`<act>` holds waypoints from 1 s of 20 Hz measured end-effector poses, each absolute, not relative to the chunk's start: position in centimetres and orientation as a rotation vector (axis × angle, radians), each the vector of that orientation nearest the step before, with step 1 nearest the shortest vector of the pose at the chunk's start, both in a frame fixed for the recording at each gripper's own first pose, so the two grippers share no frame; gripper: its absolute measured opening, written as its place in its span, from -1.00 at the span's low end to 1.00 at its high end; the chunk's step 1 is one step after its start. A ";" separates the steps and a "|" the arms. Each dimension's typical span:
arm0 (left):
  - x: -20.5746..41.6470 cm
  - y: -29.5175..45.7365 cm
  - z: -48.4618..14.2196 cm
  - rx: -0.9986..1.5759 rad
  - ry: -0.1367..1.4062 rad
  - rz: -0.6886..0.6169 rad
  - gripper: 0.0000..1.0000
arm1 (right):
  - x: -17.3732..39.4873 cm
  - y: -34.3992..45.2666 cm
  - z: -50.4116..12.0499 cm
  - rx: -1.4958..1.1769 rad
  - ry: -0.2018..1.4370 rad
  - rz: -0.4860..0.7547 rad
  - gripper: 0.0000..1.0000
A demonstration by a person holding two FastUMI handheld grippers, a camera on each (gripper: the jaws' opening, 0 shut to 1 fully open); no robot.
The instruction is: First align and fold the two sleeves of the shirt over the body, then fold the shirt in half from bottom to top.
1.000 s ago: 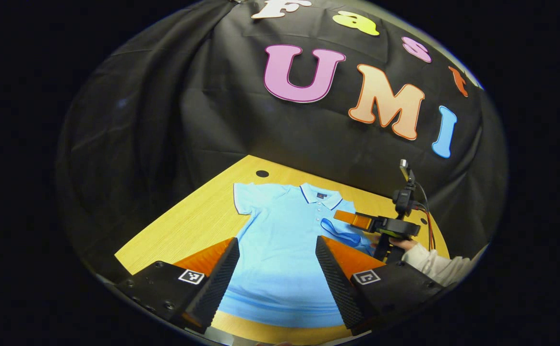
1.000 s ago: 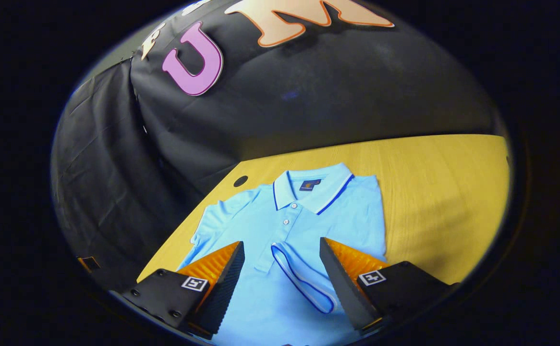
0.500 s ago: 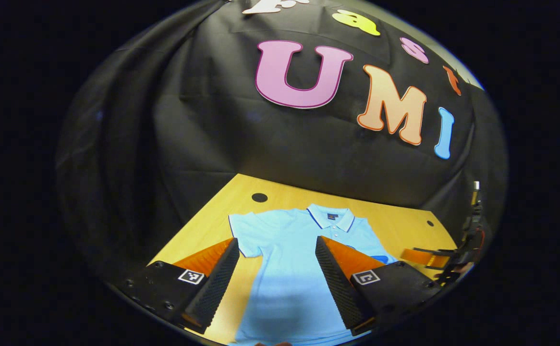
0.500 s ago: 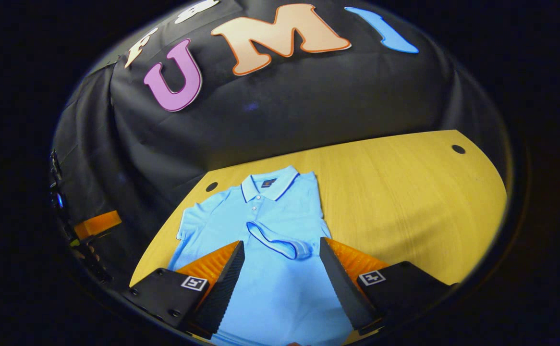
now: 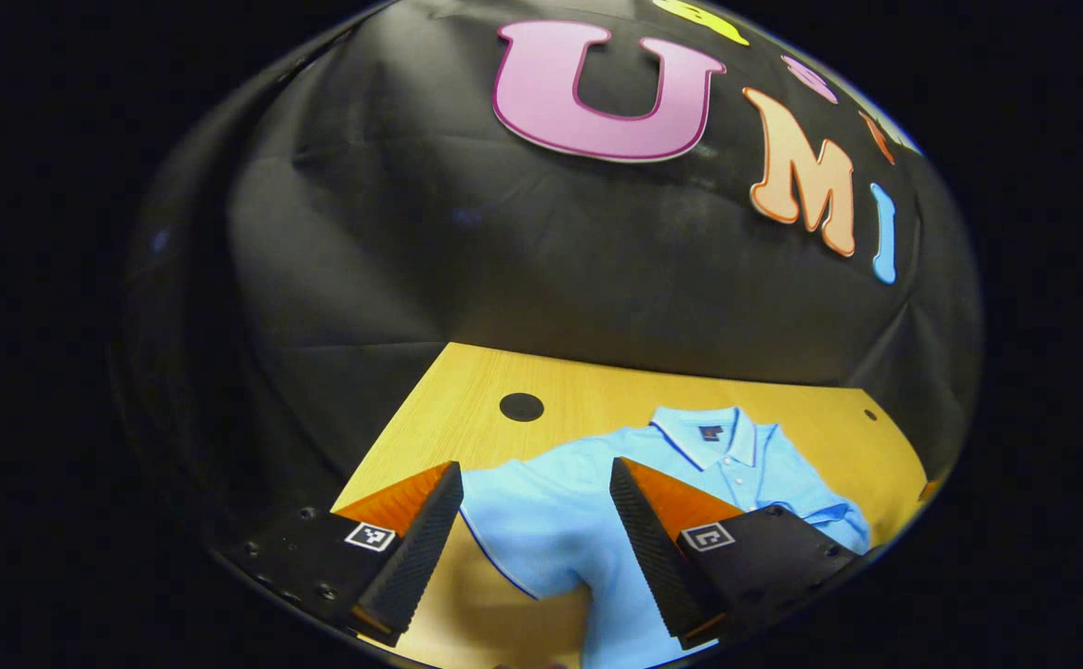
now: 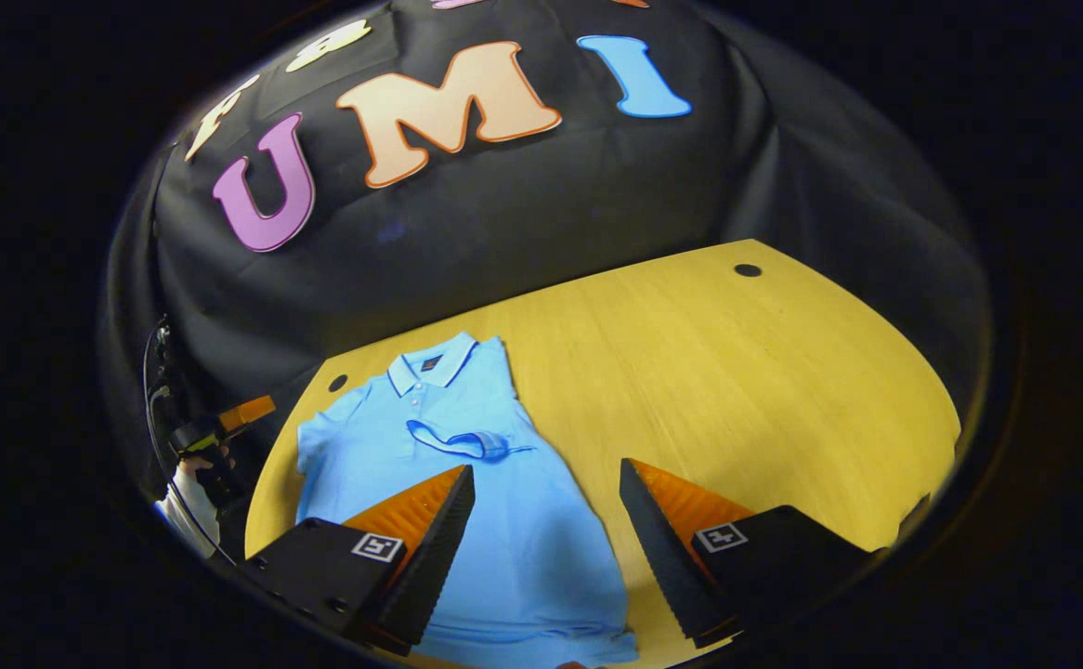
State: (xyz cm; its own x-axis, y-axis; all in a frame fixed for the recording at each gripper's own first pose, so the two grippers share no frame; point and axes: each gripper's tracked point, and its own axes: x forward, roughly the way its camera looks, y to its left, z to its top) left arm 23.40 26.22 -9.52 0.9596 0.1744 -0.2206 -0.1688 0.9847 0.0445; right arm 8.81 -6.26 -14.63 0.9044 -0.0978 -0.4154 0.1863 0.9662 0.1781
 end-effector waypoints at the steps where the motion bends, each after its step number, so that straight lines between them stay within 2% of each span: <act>1: 24.5 26.9 -10.3 0.046 0.247 0.176 0.89 | 8.3 -6.7 -14.4 0.229 0.411 -0.172 0.96; 5: 26.7 28.6 -13.7 0.133 0.333 0.173 0.90 | 6.9 -8.0 -14.8 0.223 0.415 -0.247 0.96; 14: 27.4 29.4 -16.1 0.125 0.398 0.161 0.89 | 6.4 -7.7 -14.8 0.208 0.431 -0.266 0.96; 16: 27.5 29.8 -16.6 0.140 0.414 0.172 0.78 | 6.4 -7.6 -15.0 0.207 0.434 -0.264 0.96; 17: 27.8 29.5 -16.5 0.136 0.406 0.161 0.52 | 6.4 -7.6 -15.2 0.203 0.441 -0.267 0.96; 18: 28.1 29.2 -16.4 0.128 0.395 0.150 0.41 | 6.4 -7.4 -15.4 0.204 0.447 -0.266 0.96; 20: 27.9 29.1 -16.6 0.133 0.406 0.141 0.00 | 6.5 -7.1 -15.5 0.207 0.451 -0.264 0.95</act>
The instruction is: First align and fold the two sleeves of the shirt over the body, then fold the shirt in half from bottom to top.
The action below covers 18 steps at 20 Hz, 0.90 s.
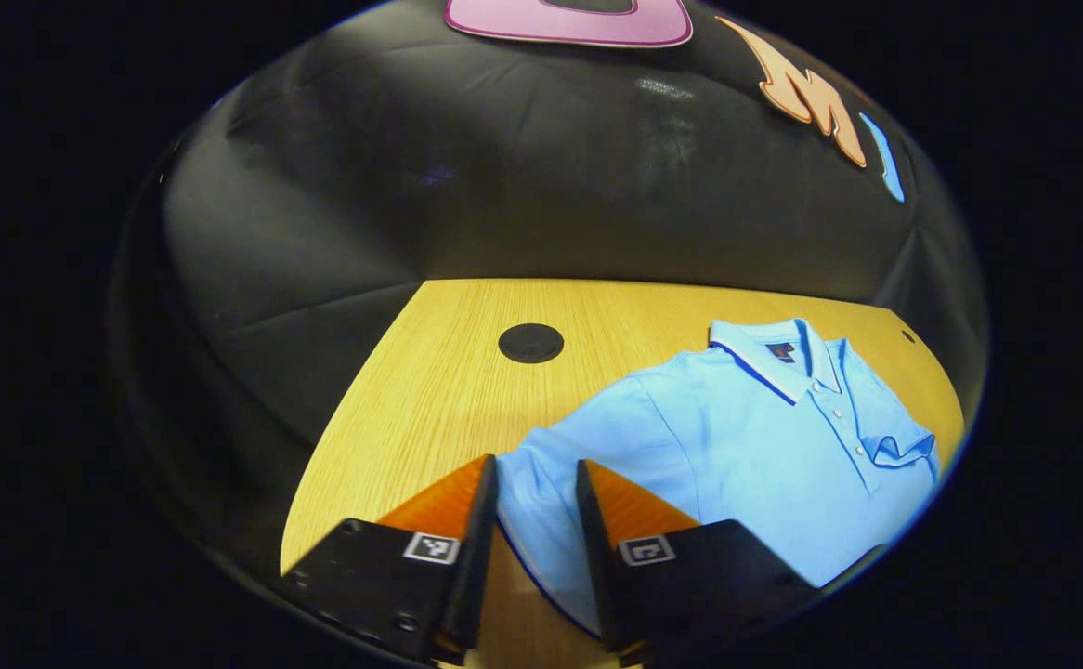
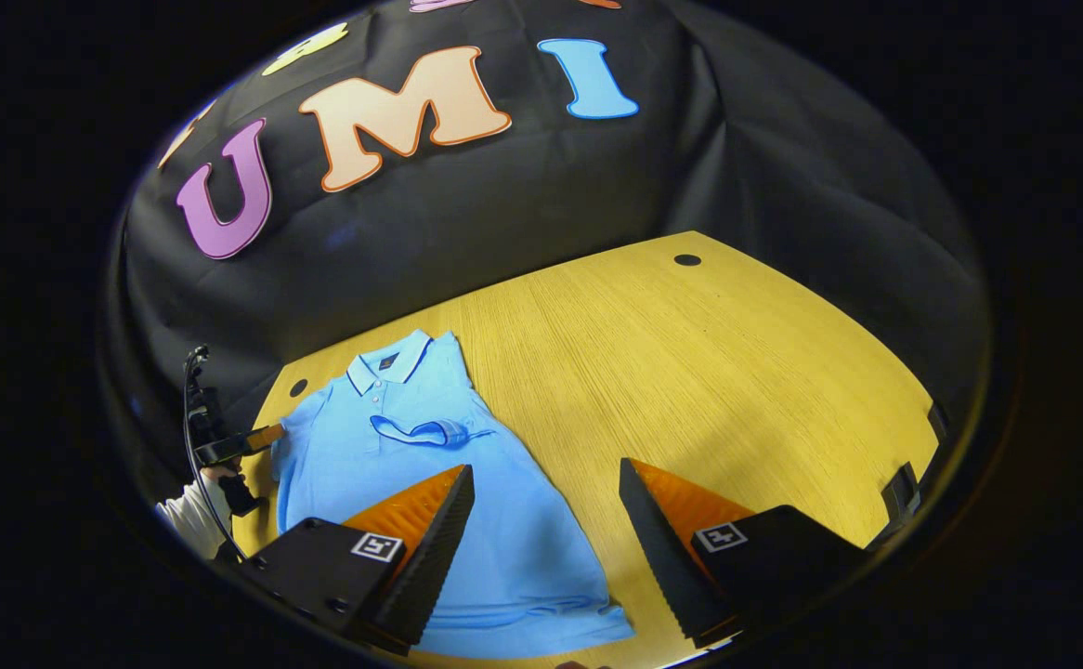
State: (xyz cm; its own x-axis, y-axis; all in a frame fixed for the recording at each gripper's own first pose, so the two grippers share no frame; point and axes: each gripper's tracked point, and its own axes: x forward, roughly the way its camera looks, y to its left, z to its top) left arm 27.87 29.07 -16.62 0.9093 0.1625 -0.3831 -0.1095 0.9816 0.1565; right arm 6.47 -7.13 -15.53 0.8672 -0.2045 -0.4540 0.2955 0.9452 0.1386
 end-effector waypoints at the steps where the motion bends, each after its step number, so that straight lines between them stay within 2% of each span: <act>1: 28.2 28.9 -16.5 0.132 0.399 0.135 -0.31 | 6.4 -7.1 -15.6 0.207 0.452 -0.263 0.96; 2: 28.2 28.8 -16.7 0.128 0.401 0.132 -0.39 | 6.4 -7.0 -15.7 0.206 0.453 -0.261 0.96; 3: 28.2 28.7 -16.6 0.128 0.401 0.133 -0.76 | 6.5 -6.9 -15.8 0.205 0.454 -0.261 0.96; 5: 28.3 28.7 -16.6 0.132 0.401 0.137 -1.00 | 6.6 -6.6 -16.0 0.204 0.461 -0.257 0.96; 11: 28.4 27.8 -14.9 0.120 0.354 0.124 -1.00 | 6.6 -6.1 -16.5 0.193 0.476 -0.255 0.96; 18: 28.1 19.7 -11.8 0.069 0.314 -0.034 -1.00 | 7.2 -5.3 -16.7 0.217 0.479 -0.242 0.96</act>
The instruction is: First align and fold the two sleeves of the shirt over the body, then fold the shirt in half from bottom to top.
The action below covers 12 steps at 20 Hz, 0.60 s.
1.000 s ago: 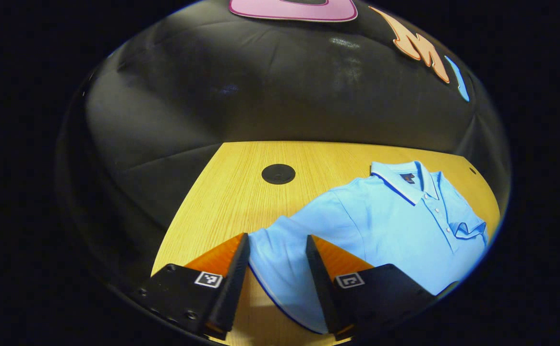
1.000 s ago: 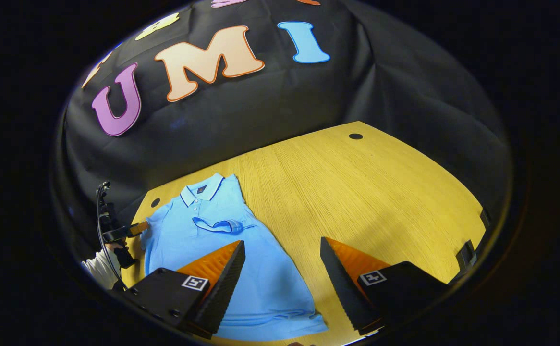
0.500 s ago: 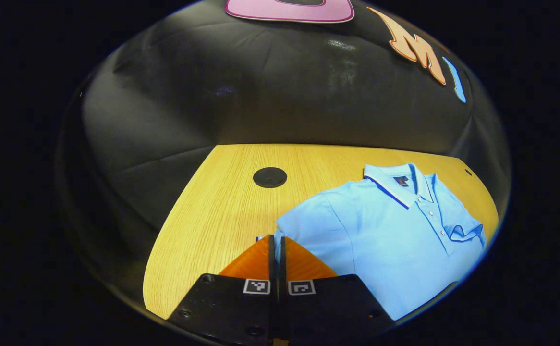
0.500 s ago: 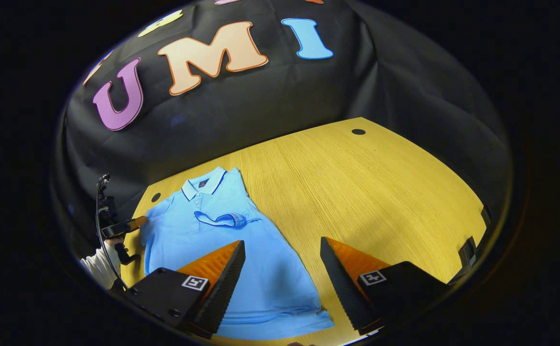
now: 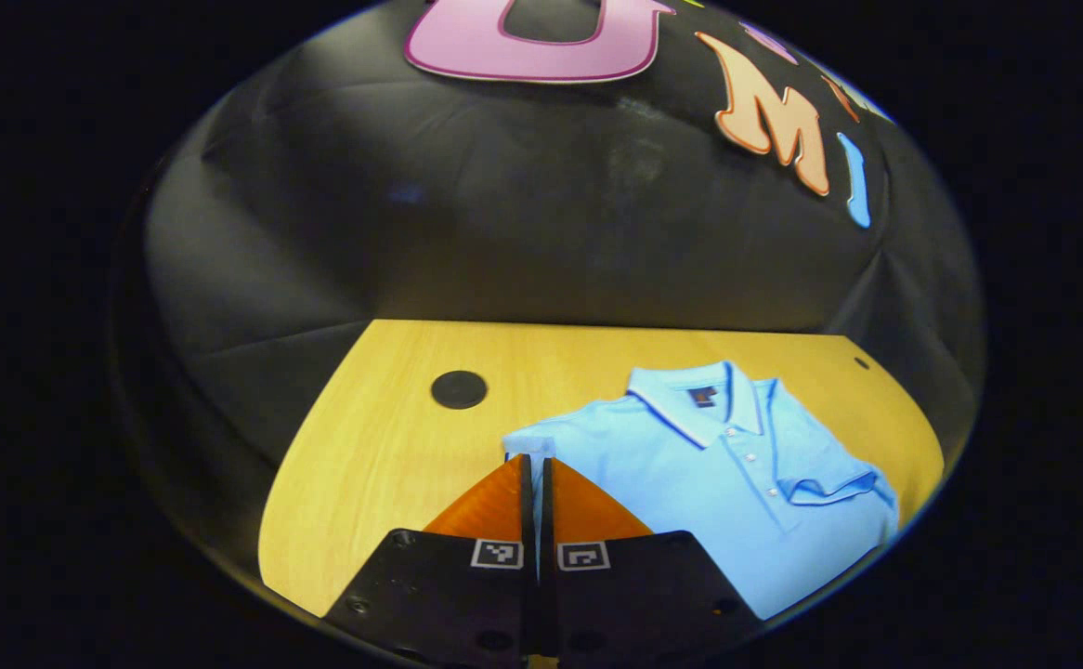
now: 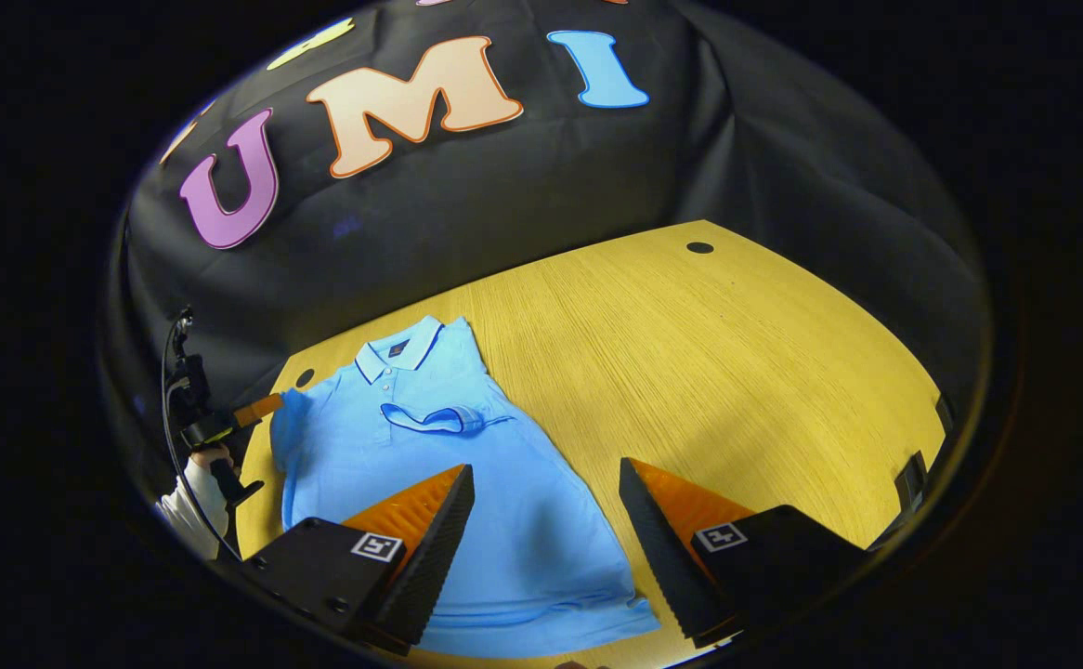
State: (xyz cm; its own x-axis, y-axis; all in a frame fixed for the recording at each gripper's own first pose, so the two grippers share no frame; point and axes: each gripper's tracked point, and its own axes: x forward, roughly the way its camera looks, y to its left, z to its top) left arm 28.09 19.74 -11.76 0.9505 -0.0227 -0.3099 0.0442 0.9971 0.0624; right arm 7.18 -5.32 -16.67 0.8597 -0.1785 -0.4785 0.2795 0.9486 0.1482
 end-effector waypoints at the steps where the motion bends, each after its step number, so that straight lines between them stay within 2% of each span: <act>1: 28.1 18.3 -11.5 0.063 0.314 -0.062 -1.00 | 7.3 -5.2 -16.6 0.219 0.479 -0.238 0.96; 12: 28.2 7.3 -16.4 0.076 0.434 -0.229 -0.99 | 6.0 -4.2 -16.7 0.199 0.463 -0.237 0.96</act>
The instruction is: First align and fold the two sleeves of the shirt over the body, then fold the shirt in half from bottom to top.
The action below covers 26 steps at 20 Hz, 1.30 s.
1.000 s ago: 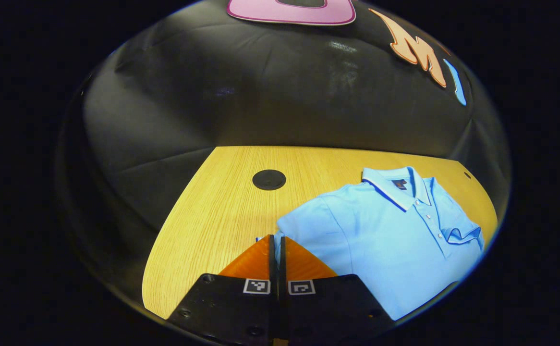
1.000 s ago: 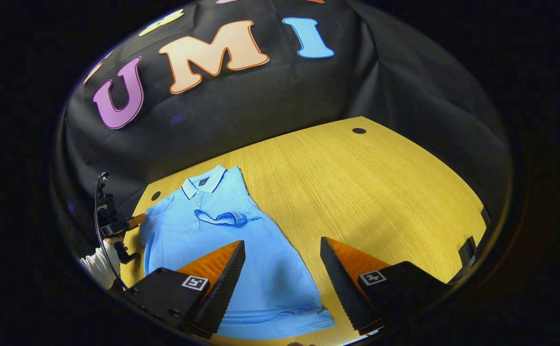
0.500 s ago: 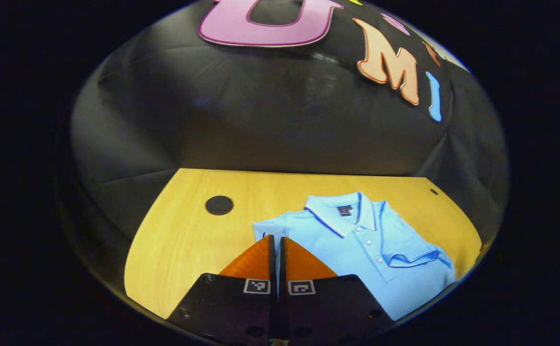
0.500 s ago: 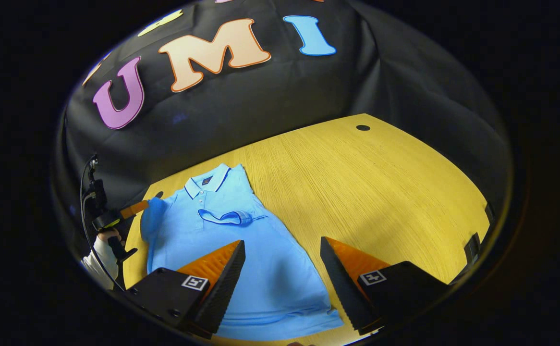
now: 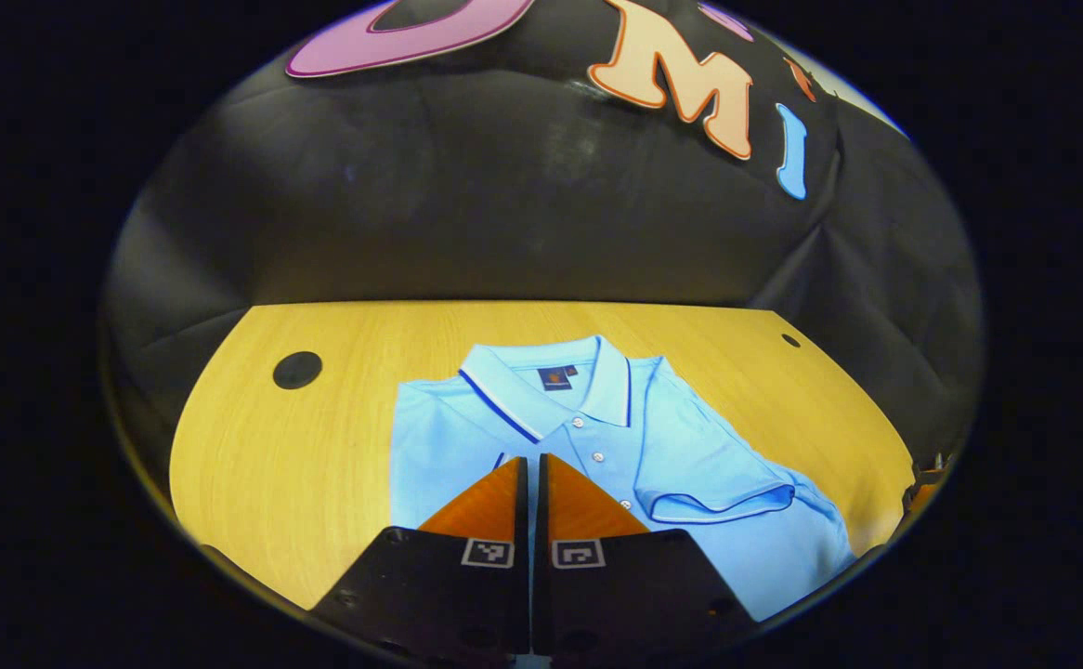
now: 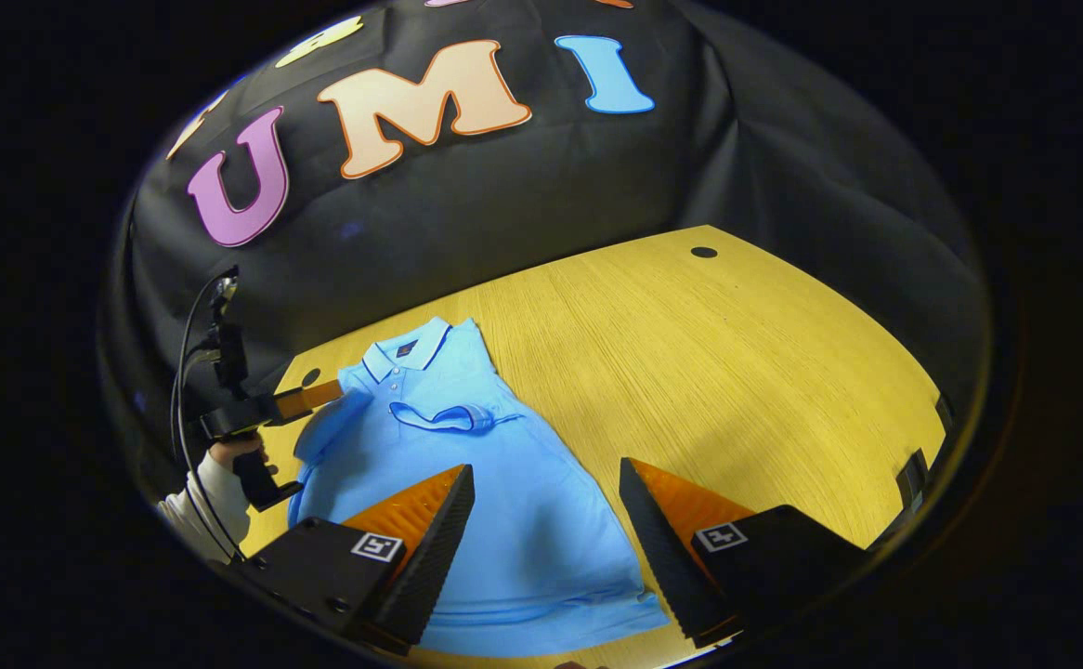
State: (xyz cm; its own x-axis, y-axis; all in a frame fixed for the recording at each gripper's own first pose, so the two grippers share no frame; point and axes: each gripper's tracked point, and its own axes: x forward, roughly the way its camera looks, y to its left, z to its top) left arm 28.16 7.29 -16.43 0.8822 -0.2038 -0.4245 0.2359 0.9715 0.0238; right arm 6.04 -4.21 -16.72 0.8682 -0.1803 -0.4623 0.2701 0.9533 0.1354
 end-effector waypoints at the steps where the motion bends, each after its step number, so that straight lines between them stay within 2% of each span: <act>1: 27.8 6.6 -16.8 0.080 0.438 -0.252 -0.64 | 5.7 -4.1 -16.8 0.200 0.462 -0.238 0.96; 2: 27.2 6.1 -17.1 0.092 0.442 -0.269 -0.65 | 5.3 -4.0 -16.9 0.205 0.464 -0.238 0.96; 5: 25.3 5.9 -17.1 0.140 0.425 -0.266 0.49 | 4.1 -3.9 -17.2 0.213 0.465 -0.233 0.96; 6: 24.4 6.0 -16.9 0.142 0.413 -0.258 0.79 | 3.7 -4.0 -17.3 0.206 0.464 -0.232 0.96; 7: 23.3 6.1 -16.5 0.127 0.399 -0.247 0.86 | 3.2 -4.1 -17.3 0.198 0.463 -0.226 0.96; 10: 19.1 7.1 -16.3 0.063 0.397 -0.207 0.91 | 1.5 -3.9 -18.1 0.174 0.485 -0.185 0.96; 13: 13.9 10.0 -16.1 0.066 0.380 -0.109 0.94 | -0.2 -3.9 -19.0 0.123 0.491 -0.131 0.95; 20: 0.3 14.6 -19.8 0.062 0.397 0.127 0.93 | -3.8 -2.6 -22.8 0.059 0.541 0.047 0.96; 26: -4.8 13.9 -23.3 0.005 0.420 0.214 0.92 | -3.4 -4.1 -25.1 0.013 0.551 0.086 0.96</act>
State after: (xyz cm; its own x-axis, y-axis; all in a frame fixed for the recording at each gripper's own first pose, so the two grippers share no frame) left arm -4.83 13.91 -23.33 0.8909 0.2074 -0.4041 -0.2052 0.9775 0.0492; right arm -3.44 -4.12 -25.10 0.8487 0.0852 -0.5220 -0.0782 0.9963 0.0354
